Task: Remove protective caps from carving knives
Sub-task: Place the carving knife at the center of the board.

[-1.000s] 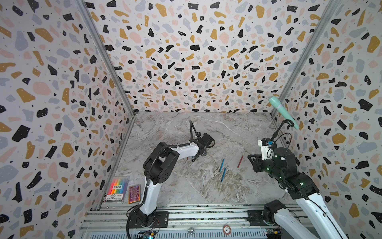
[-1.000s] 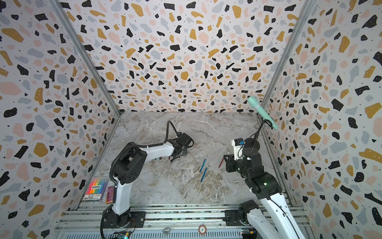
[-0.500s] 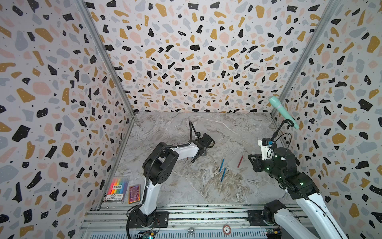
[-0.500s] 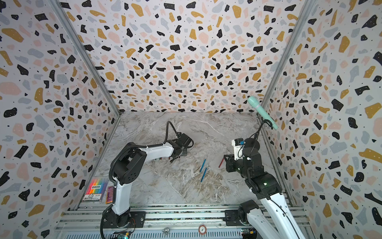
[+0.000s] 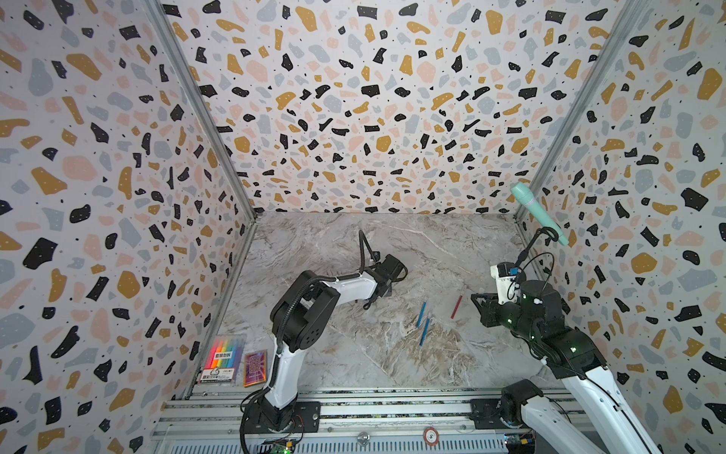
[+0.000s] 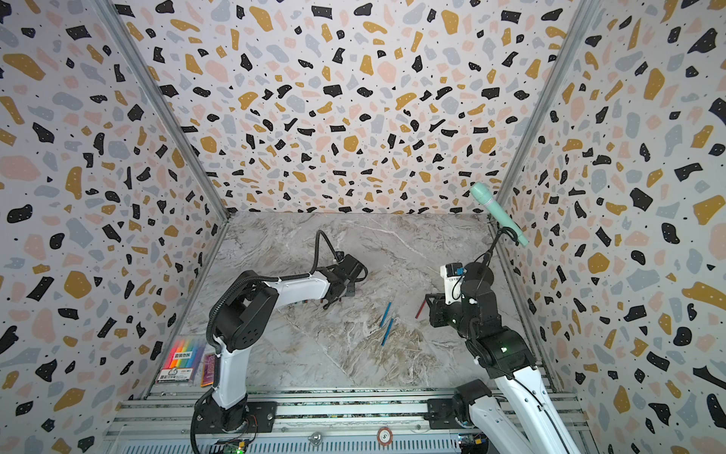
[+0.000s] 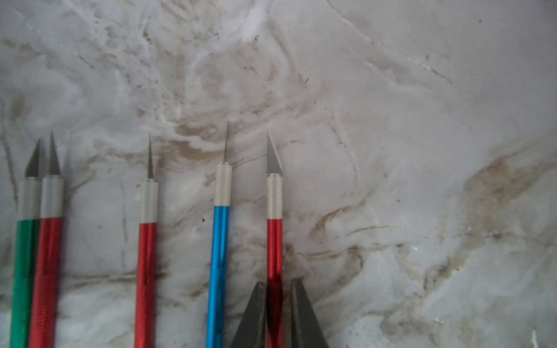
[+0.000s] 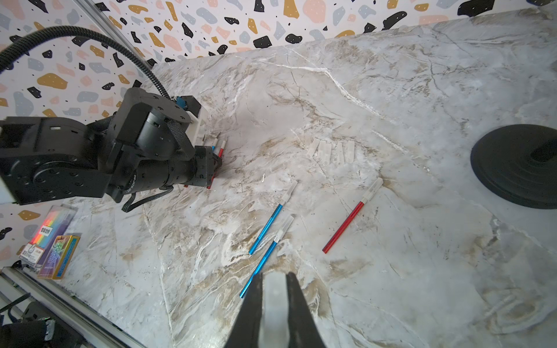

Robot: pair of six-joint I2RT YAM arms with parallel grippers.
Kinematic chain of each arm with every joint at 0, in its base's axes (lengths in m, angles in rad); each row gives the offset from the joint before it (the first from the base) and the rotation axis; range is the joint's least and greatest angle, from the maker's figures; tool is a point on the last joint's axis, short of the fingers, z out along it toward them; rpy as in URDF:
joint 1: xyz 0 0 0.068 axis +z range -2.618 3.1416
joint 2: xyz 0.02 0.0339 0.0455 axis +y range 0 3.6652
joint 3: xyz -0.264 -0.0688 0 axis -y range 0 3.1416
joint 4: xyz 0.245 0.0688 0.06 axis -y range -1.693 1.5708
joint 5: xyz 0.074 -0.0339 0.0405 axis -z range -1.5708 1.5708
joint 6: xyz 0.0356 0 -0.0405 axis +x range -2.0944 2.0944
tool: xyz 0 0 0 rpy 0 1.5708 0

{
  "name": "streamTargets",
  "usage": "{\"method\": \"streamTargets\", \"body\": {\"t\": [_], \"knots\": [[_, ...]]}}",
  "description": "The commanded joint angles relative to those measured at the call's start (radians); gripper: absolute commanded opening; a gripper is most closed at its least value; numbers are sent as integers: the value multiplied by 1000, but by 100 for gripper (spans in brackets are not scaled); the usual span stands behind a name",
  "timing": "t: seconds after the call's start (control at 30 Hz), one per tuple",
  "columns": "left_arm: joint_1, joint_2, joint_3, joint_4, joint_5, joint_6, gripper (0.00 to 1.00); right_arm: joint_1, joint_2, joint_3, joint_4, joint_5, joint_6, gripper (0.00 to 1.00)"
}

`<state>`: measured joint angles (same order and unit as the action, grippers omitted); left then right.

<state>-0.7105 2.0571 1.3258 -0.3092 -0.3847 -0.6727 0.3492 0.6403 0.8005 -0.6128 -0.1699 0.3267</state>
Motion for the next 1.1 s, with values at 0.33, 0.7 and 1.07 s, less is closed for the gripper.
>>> {"method": "streamTargets", "body": {"t": [0.33, 0.7, 1.07], "knots": [[9, 37, 14, -163, -11, 30, 17, 5, -7, -8, 10, 9, -10, 0], [9, 12, 63, -189, -19, 38, 22, 5, -10, -8, 8, 10, -8, 0], [9, -31, 152, -226, 15, 53, 25, 5, -11, -9, 13, 12, -8, 0]]}}
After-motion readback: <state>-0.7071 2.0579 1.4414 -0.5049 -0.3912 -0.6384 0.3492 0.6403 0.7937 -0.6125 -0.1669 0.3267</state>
